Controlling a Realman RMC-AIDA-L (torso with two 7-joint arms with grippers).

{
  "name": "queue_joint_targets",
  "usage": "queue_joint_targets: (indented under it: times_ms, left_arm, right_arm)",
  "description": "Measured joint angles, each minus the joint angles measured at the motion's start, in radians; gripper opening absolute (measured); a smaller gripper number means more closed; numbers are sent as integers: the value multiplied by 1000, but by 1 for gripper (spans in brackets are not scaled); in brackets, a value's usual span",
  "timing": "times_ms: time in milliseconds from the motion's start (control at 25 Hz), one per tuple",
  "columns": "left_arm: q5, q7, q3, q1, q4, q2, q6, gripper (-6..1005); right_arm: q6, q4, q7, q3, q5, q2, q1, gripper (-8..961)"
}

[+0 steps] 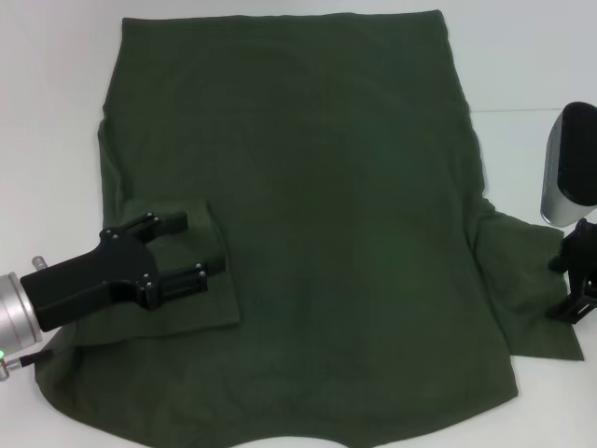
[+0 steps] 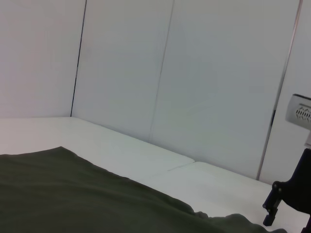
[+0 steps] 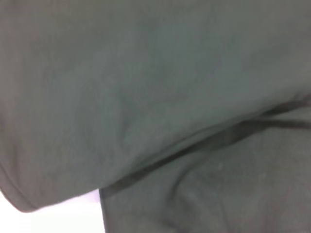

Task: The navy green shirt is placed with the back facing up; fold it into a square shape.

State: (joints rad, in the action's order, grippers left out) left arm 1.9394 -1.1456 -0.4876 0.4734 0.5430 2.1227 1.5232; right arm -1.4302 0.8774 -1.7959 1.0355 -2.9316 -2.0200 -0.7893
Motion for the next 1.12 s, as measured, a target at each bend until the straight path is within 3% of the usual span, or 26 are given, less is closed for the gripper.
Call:
queue_joint_targets:
  times_ms: [80, 160, 840, 1120]
  left_arm:
    - [-2, 0, 2, 0, -1, 0, 0, 875]
    - [-4, -1, 3, 0, -1, 1, 0, 876]
    - [-8, -3, 6, 11, 1, 2, 0, 876]
    - [-8, -3, 6, 13, 4, 2, 0, 875]
  right_arm:
    - [14, -17, 0, 8, 0, 2, 0, 827]
    - [23, -28, 2, 9, 0, 4, -2, 746]
    - [64, -56, 9, 10, 0, 4, -8, 397]
    - [58, -57, 1, 31, 0, 1, -12, 389]
